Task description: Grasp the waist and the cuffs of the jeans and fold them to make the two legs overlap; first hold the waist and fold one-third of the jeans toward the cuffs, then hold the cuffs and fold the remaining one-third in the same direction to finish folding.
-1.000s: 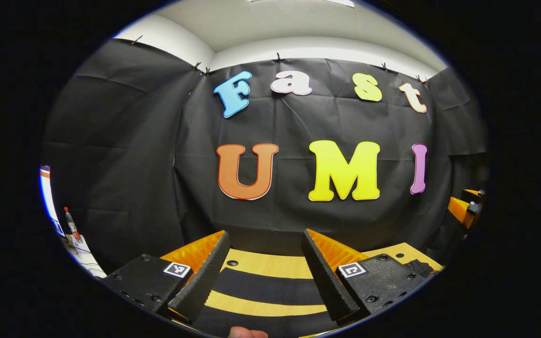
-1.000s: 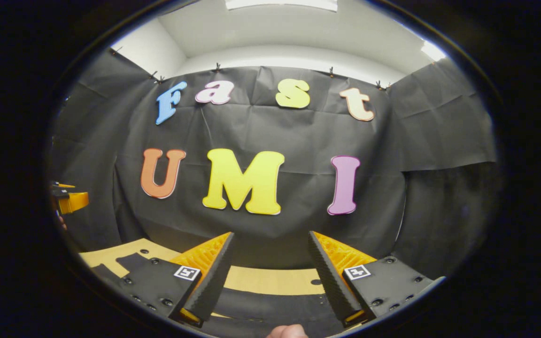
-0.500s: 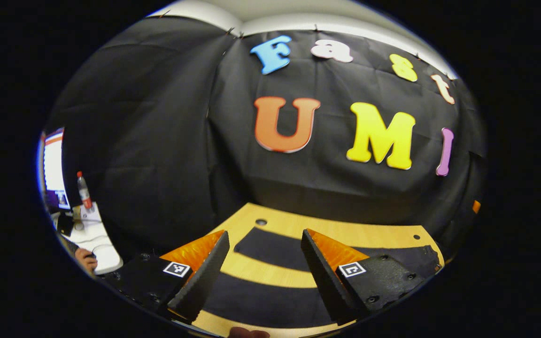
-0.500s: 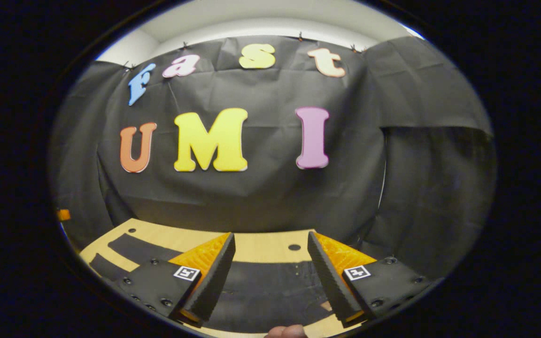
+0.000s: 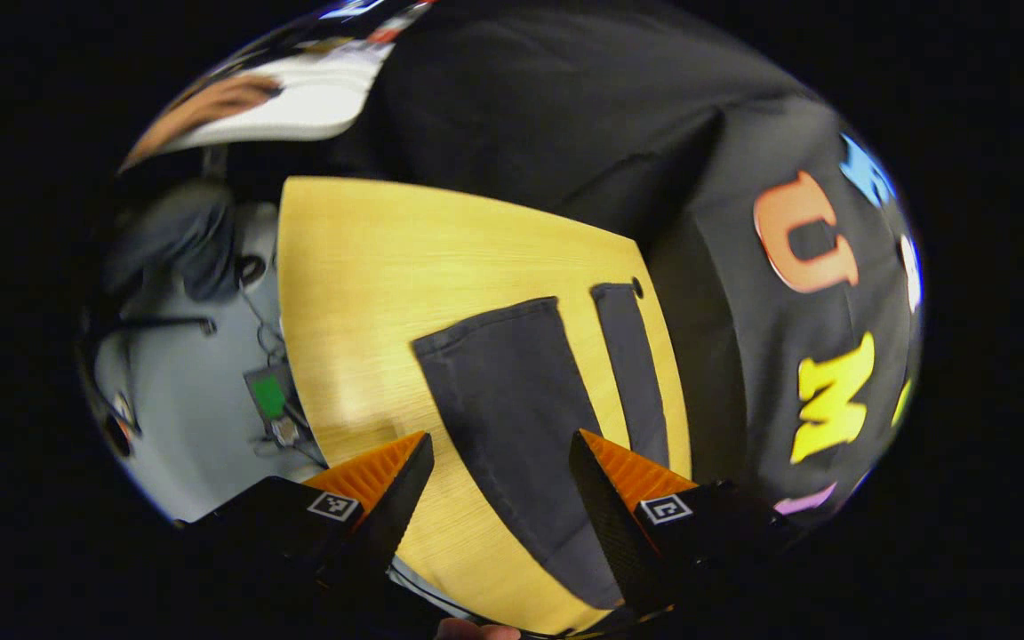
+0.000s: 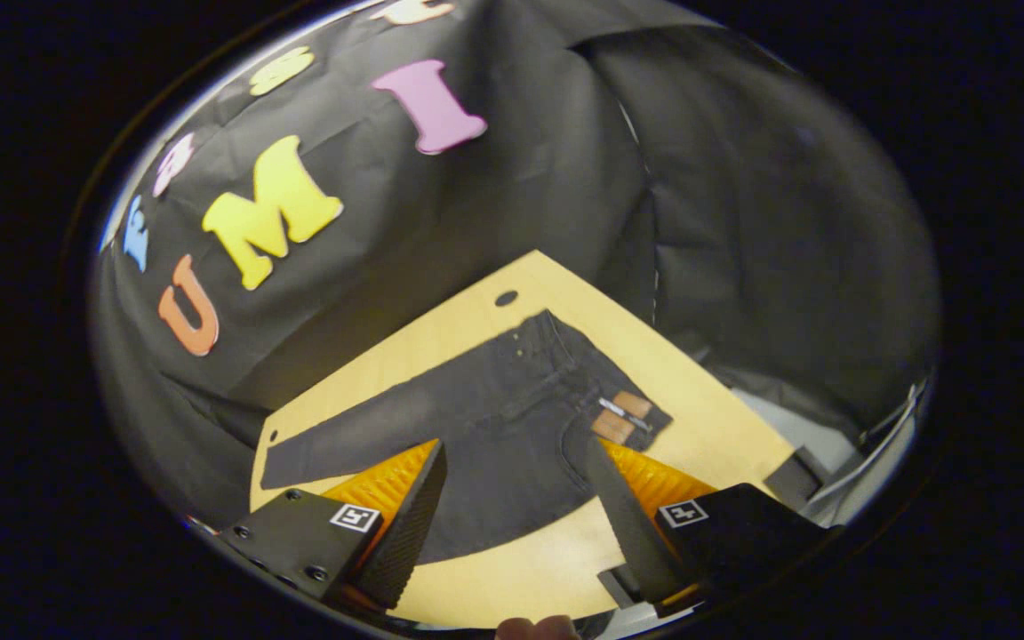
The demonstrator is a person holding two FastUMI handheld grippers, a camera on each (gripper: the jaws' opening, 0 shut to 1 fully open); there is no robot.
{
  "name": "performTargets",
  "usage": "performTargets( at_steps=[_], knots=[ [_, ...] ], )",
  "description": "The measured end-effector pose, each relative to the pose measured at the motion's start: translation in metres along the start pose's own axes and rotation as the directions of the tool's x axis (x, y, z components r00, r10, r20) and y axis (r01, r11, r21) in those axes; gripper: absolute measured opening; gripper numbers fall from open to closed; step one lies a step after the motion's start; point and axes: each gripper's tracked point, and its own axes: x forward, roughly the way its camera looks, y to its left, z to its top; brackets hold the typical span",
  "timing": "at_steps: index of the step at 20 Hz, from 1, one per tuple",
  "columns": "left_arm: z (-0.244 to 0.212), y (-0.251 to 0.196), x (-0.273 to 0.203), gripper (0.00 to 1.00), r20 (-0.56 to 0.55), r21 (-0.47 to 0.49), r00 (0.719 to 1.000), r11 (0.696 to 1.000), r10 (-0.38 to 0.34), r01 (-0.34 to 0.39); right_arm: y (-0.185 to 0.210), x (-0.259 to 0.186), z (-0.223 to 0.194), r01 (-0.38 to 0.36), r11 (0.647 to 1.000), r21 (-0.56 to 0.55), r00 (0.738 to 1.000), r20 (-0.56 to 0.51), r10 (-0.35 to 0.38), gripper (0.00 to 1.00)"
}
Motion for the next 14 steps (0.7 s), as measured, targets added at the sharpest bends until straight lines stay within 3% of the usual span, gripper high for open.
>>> performTargets(
  at_steps=[2,4,6,7,8,11,12,13,14],
  knots=[
    [0.002,0.008,0.005,0.99,-0.005,-0.075,1.0,0.997,0.014,-0.014,-0.018,0.009,-0.007,0.024,0.991,0.131,0.999,-0.047,-0.018,0.98],
    [0.014,0.01,0.015,0.99,0.002,-0.087,1.0,0.996,0.026,-0.026,-0.031,0.016,-0.011,0.052,0.978,0.203,0.997,-0.064,-0.04,0.98],
    [0.018,0.004,0.029,1.0,0.005,-0.086,1.0,0.996,0.024,-0.023,-0.041,0.025,-0.019,0.079,0.971,0.226,0.994,-0.088,-0.061,0.98],
    [0.02,0.001,0.033,0.99,0.005,-0.086,1.0,0.996,0.021,-0.02,-0.042,0.029,-0.022,0.088,0.968,0.237,0.993,-0.102,-0.066,0.92],
    [0.022,-0.002,0.037,1.0,0.004,-0.082,1.0,0.996,0.021,-0.021,-0.046,0.034,-0.024,0.096,0.963,0.25,0.991,-0.114,-0.07,0.98],
    [0.023,-0.013,0.049,0.99,-0.003,-0.058,1.0,0.998,0.019,-0.019,-0.059,0.049,-0.025,0.119,0.948,0.295,0.986,-0.144,-0.079,0.98],
    [0.024,-0.016,0.051,0.99,-0.002,-0.052,1.0,0.998,0.019,-0.019,-0.065,0.054,-0.025,0.131,0.944,0.304,0.984,-0.153,-0.088,0.92],
    [0.025,-0.016,0.055,0.99,-0.005,-0.042,1.0,0.999,0.019,-0.019,-0.068,0.056,-0.023,0.147,0.939,0.312,0.982,-0.16,-0.1,0.98],
    [0.025,-0.019,0.058,1.0,-0.006,-0.032,1.0,0.999,0.018,-0.018,-0.073,0.061,-0.021,0.164,0.932,0.323,0.98,-0.164,-0.115,0.98]
  ],
)
